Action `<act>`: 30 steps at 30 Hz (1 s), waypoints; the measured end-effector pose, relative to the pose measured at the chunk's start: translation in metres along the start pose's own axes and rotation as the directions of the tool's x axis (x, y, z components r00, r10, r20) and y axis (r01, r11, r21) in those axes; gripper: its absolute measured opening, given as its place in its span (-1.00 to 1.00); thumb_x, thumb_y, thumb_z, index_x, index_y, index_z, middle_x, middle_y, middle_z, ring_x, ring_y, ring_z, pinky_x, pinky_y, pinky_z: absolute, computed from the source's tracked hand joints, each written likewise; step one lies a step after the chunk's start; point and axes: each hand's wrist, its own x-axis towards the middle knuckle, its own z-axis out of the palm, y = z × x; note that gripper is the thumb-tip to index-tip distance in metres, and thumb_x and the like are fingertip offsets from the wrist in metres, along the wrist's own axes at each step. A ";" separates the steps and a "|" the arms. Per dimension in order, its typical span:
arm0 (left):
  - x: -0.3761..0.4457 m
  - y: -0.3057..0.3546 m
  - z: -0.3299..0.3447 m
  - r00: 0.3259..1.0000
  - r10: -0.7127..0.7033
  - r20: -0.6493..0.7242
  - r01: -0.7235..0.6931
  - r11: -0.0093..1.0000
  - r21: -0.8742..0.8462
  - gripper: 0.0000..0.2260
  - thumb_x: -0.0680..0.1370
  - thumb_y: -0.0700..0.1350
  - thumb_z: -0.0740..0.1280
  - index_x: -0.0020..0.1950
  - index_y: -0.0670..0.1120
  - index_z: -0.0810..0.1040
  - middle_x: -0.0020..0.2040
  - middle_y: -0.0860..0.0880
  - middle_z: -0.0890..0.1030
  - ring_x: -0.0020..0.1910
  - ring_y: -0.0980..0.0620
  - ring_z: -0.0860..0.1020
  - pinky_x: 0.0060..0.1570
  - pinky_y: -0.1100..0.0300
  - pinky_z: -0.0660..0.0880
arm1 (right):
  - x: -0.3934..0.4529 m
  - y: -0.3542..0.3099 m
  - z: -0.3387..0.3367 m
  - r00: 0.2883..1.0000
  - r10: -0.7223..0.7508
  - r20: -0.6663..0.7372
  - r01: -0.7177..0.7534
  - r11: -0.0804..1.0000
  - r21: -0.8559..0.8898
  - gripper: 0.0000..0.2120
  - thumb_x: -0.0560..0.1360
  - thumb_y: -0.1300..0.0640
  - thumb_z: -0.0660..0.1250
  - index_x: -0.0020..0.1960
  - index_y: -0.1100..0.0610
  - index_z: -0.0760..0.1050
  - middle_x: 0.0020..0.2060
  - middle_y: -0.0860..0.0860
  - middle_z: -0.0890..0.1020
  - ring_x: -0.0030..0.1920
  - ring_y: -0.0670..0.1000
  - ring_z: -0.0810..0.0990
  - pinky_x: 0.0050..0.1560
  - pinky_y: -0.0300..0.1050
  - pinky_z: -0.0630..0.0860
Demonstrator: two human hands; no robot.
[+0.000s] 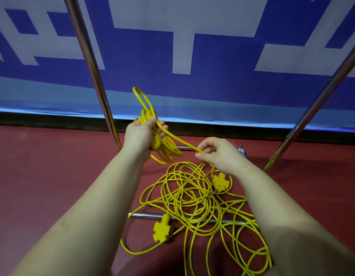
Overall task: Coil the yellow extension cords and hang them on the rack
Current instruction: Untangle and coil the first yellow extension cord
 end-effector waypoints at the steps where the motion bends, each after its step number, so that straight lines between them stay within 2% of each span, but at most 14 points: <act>1: 0.002 0.000 -0.002 1.000 0.013 -0.012 -0.013 0.999 0.030 -0.91 0.62 -0.22 0.21 -0.06 -0.17 0.46 -0.27 -0.07 0.61 -0.43 0.13 0.62 -0.36 0.27 0.57 | 0.001 0.000 -0.001 0.999 -0.010 -0.040 0.012 0.999 0.053 -0.85 0.41 0.16 0.46 -0.16 0.00 0.50 -0.34 -0.07 0.50 -0.43 -0.21 0.42 -0.38 -0.36 0.32; 3: 0.005 0.000 -0.006 0.999 0.033 -0.025 -0.031 0.995 0.100 -0.90 0.62 -0.21 0.21 -0.08 -0.17 0.45 -0.37 -0.02 0.62 -0.47 0.14 0.60 -0.41 0.29 0.53 | 0.001 -0.001 -0.005 0.976 -0.061 -0.209 0.095 0.983 0.156 -0.79 0.39 0.20 0.47 -0.24 -0.03 0.48 -0.37 -0.07 0.50 -0.49 -0.23 0.40 -0.38 -0.40 0.31; 6: 0.005 -0.002 -0.008 0.999 0.034 0.004 -0.034 0.972 0.233 -0.85 0.62 -0.21 0.22 -0.16 -0.14 0.45 -0.43 -0.02 0.60 -0.50 0.14 0.57 -0.38 0.25 0.51 | -0.002 -0.006 -0.013 0.871 -0.094 -0.482 0.202 0.963 0.178 -0.82 0.41 0.15 0.45 -0.27 -0.05 0.50 -0.37 -0.11 0.54 -0.44 -0.22 0.42 -0.34 -0.41 0.34; 9: 0.001 -0.005 -0.009 0.997 -0.015 0.070 -0.017 0.899 0.438 -0.90 0.61 -0.21 0.24 -0.09 -0.18 0.47 -0.34 -0.08 0.58 -0.52 0.13 0.55 -0.38 0.23 0.52 | -0.007 -0.009 -0.016 0.806 -0.106 -0.582 0.202 0.974 0.102 -0.90 0.45 0.12 0.42 -0.22 0.02 0.52 -0.37 -0.10 0.54 -0.41 -0.23 0.46 -0.34 -0.41 0.36; 12: -0.004 -0.005 -0.010 0.984 -0.108 0.144 0.009 0.828 0.561 -0.93 0.60 -0.23 0.25 -0.07 -0.20 0.47 -0.36 -0.09 0.57 -0.55 0.12 0.53 -0.44 0.27 0.50 | -0.008 -0.008 -0.018 0.787 -0.156 -0.597 0.145 0.987 -0.067 -0.91 0.44 0.09 0.40 -0.22 0.04 0.52 -0.37 -0.08 0.53 -0.35 -0.11 0.47 -0.26 -0.16 0.41; 15: -0.006 -0.004 -0.012 0.963 -0.165 0.213 -0.040 0.693 0.720 -0.91 0.58 -0.21 0.29 -0.09 -0.21 0.51 -0.36 -0.08 0.60 -0.44 0.03 0.55 -0.38 0.21 0.52 | -0.007 -0.009 -0.018 0.824 -0.223 -0.520 0.095 0.960 -0.262 -1.00 0.42 0.13 0.39 -0.17 0.05 0.58 -0.29 -0.04 0.56 -0.21 0.02 0.54 -0.15 -0.08 0.45; 16: -0.007 -0.004 -0.013 0.959 -0.173 0.226 -0.056 0.663 0.746 -0.90 0.58 -0.20 0.30 -0.11 -0.20 0.52 -0.36 -0.06 0.61 -0.40 0.00 0.55 -0.33 0.18 0.52 | -0.007 -0.009 -0.017 0.852 -0.236 -0.468 0.087 0.944 -0.318 -0.96 0.41 0.14 0.38 -0.14 0.04 0.60 -0.28 -0.05 0.55 -0.17 0.04 0.55 -0.11 -0.08 0.45; 18: -0.006 -0.002 -0.015 0.955 -0.176 0.241 -0.067 0.661 0.748 -0.90 0.57 -0.18 0.32 -0.13 -0.17 0.54 -0.38 -0.03 0.63 -0.38 -0.01 0.55 -0.27 0.14 0.52 | -0.006 -0.008 -0.015 0.926 -0.212 -0.311 0.062 0.902 -0.428 -0.90 0.43 0.13 0.36 -0.09 0.01 0.62 -0.26 -0.07 0.50 -0.08 0.05 0.53 -0.04 -0.10 0.41; 21: -0.008 0.002 -0.013 0.949 -0.168 0.268 -0.044 0.769 0.638 -0.90 0.57 -0.20 0.31 -0.13 -0.18 0.54 -0.40 -0.01 0.62 -0.45 0.07 0.53 -0.36 0.23 0.52 | -0.008 -0.008 -0.010 0.992 -0.087 -0.096 0.012 0.798 -0.602 -0.87 0.45 0.08 0.35 -0.04 -0.07 0.62 -0.08 -0.03 0.59 0.10 0.07 0.48 0.09 -0.10 0.36; 24: -0.008 0.006 -0.008 0.949 -0.192 0.251 0.085 0.920 0.382 -0.85 0.60 -0.22 0.24 -0.15 -0.18 0.52 -0.45 0.00 0.60 -0.52 0.13 0.53 -0.49 0.32 0.49 | -0.008 -0.007 -0.004 1.000 0.009 0.000 -0.007 0.759 -0.651 -0.89 0.44 0.03 0.39 -0.04 -0.10 0.62 0.03 -0.04 0.63 0.18 0.06 0.46 0.16 -0.10 0.34; 27: -0.007 0.009 -0.005 0.931 -0.254 0.262 0.212 0.961 0.178 -0.81 0.62 -0.18 0.18 -0.14 -0.15 0.51 -0.46 0.03 0.60 -0.53 0.17 0.54 -0.50 0.35 0.48 | -0.006 -0.005 0.001 0.995 0.074 0.066 -0.013 0.756 -0.654 -0.88 0.41 0.01 0.43 -0.05 -0.08 0.62 0.04 -0.03 0.64 0.18 0.06 0.50 0.16 -0.08 0.40; 30: -0.004 0.008 -0.005 0.938 -0.237 0.254 0.216 0.970 0.109 -0.81 0.63 -0.16 0.18 -0.12 -0.13 0.52 -0.43 0.04 0.61 -0.50 0.18 0.56 -0.48 0.35 0.49 | -0.005 -0.002 0.002 0.972 0.151 0.178 -0.002 0.769 -0.639 -0.86 0.40 0.01 0.45 -0.04 -0.06 0.63 0.05 -0.07 0.64 0.14 0.01 0.54 0.12 -0.12 0.46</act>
